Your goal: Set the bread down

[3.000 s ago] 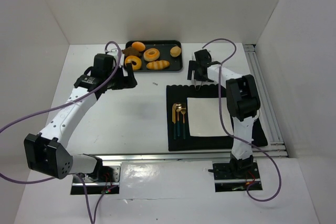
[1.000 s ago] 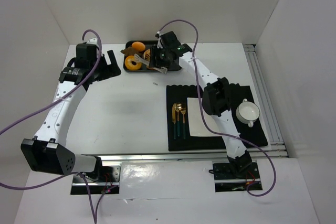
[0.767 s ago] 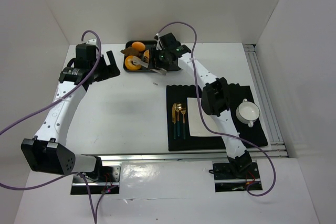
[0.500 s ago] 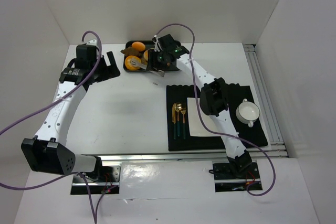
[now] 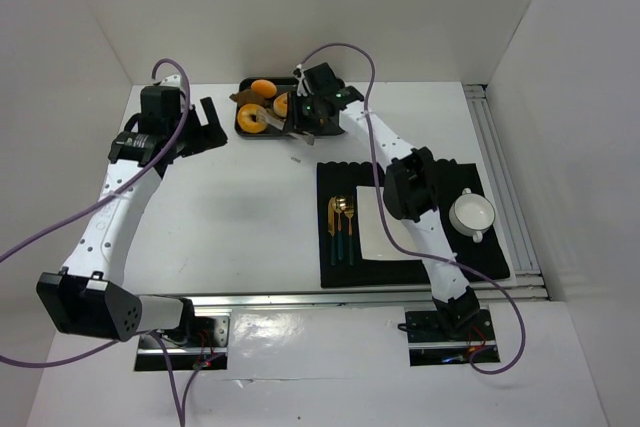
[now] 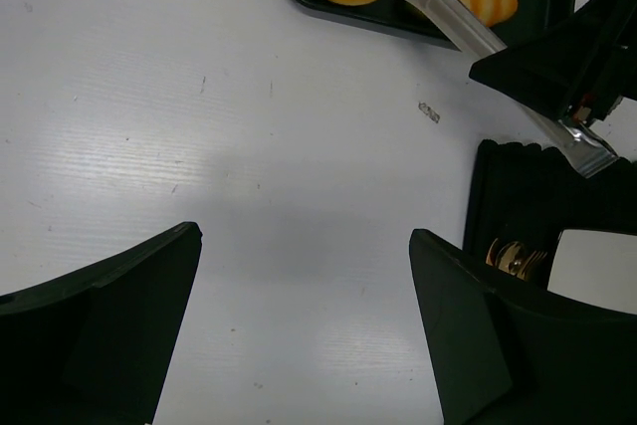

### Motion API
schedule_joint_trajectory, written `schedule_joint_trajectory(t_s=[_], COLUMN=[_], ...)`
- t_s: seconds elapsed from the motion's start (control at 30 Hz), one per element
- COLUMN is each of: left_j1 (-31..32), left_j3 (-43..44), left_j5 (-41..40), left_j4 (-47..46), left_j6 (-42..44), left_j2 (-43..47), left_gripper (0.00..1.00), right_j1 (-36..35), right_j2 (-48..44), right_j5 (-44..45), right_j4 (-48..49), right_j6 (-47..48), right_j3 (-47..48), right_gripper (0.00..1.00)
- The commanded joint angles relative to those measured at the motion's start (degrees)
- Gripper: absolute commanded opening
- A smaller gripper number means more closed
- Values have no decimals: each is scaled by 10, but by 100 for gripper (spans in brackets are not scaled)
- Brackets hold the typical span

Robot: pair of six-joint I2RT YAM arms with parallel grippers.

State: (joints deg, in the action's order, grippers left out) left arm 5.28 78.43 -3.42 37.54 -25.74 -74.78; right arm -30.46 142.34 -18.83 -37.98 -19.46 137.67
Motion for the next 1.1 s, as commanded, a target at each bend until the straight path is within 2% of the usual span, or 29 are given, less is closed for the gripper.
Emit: schedule_joint_trajectory(t_s=[0.0, 0.23, 0.3, 0.33, 0.43, 0.47, 0.6, 0.77, 0.93, 1.07], left_j1=[-4, -4, -4, -4, -4, -4, -4, -4, -4, -4], left_j3=[-6, -11, -11, -11, -11, -11, -16, -21, -27, -27], left_j5=[-7, 3, 9, 9, 15, 20, 25, 36, 43, 49], left_j4=[-8, -8, -8, -8, -8, -8, -8, -3, -3, -3], left_j6=[-2, -7, -7, -7, -12, -12, -12, -18, -18, -18], left_j2=[23, 28, 28, 33, 39, 39, 45, 55, 61, 61], left_gripper=[99, 99, 99, 99, 99, 99, 99, 99, 99, 99], right_j1=[3, 14, 21, 29, 51, 58, 77, 82, 82, 82], right_j2=[-99, -221, -295, -326, -461, -491, -664, -805, -918, -952], right_j5=[2, 48, 88, 102, 154, 162, 215, 241, 241, 259], right_j4=[44, 29, 24, 24, 30, 17, -39, -115, -192, -252], right_j6=[-2, 3, 11, 11, 11, 11, -21, -98, -193, -225], right_j3=[-9, -96, -150, -228, -349, -420, -569, -724, -791, -797], right_gripper=[26, 26, 26, 26, 26, 26, 26, 26, 26, 26])
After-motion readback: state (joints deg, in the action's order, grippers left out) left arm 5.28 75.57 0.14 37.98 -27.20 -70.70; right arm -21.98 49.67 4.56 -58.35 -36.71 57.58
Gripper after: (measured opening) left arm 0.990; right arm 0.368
